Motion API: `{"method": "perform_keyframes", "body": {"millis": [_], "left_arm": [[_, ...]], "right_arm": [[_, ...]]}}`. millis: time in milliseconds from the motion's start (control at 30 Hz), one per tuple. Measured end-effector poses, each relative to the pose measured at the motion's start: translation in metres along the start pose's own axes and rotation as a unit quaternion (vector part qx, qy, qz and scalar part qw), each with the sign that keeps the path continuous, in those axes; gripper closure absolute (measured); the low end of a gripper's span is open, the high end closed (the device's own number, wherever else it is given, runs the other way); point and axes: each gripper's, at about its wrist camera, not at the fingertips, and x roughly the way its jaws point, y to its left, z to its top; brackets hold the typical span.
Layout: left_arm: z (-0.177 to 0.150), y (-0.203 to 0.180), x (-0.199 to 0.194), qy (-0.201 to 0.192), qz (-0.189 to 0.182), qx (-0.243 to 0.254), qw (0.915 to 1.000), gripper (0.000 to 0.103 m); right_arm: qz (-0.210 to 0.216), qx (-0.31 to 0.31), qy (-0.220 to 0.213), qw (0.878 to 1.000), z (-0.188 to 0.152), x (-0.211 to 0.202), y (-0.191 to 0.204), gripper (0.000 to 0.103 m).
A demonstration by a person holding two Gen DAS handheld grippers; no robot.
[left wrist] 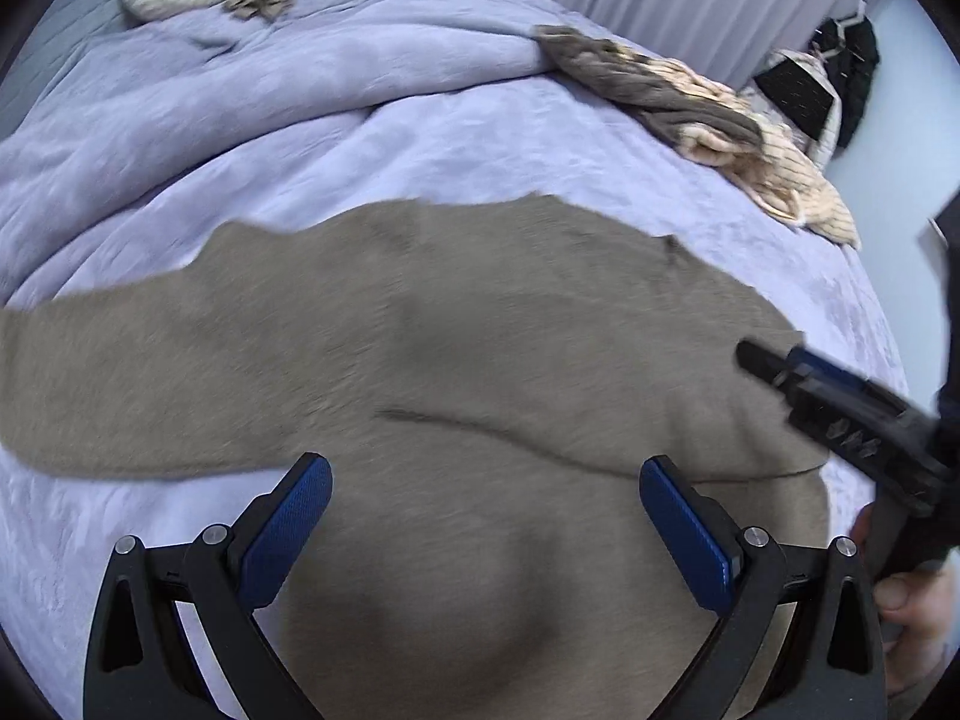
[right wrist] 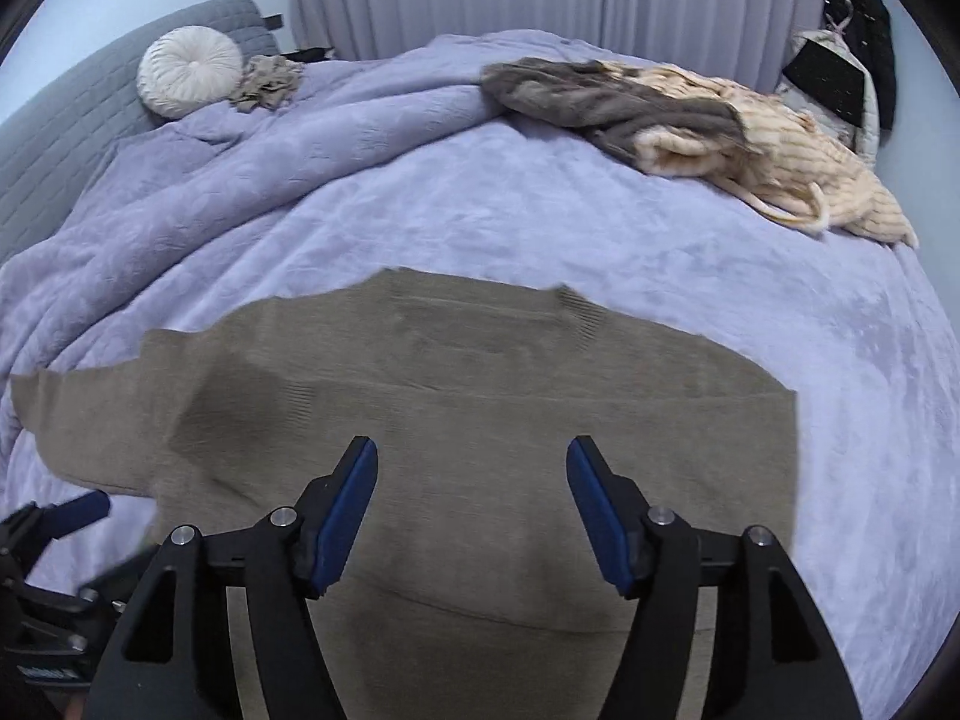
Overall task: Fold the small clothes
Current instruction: 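Fold the held sleeve across the sweater body with the right gripper, release, then grasp the other sleeve cuff with the left gripper and lift it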
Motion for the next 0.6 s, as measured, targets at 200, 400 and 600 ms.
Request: {"method": "perform_keyframes", "body": {"millis": [200,400,600], "left_arm": [[0.023,-0.061,0.046,0.021,-0.039,0.042,0.9981,0.000],[0.018,-0.032,0.106,0.066,0.043,0.046,0.9959,0.000],[-0.001,0.003,0.033,0.017,0.001,-0.009,0.9998,0.000]], "right_arm": [[-0.044,0.053,0.052,0.996,-0.022,0.038,-0.077,0.034],[-0.063,0.096,0.050,0.992,-0.036,0.042,-0.129,0.034],[-0.066,0.084,0.016,0.994,-0.048,-0.001,-0.107,0.032]]}}
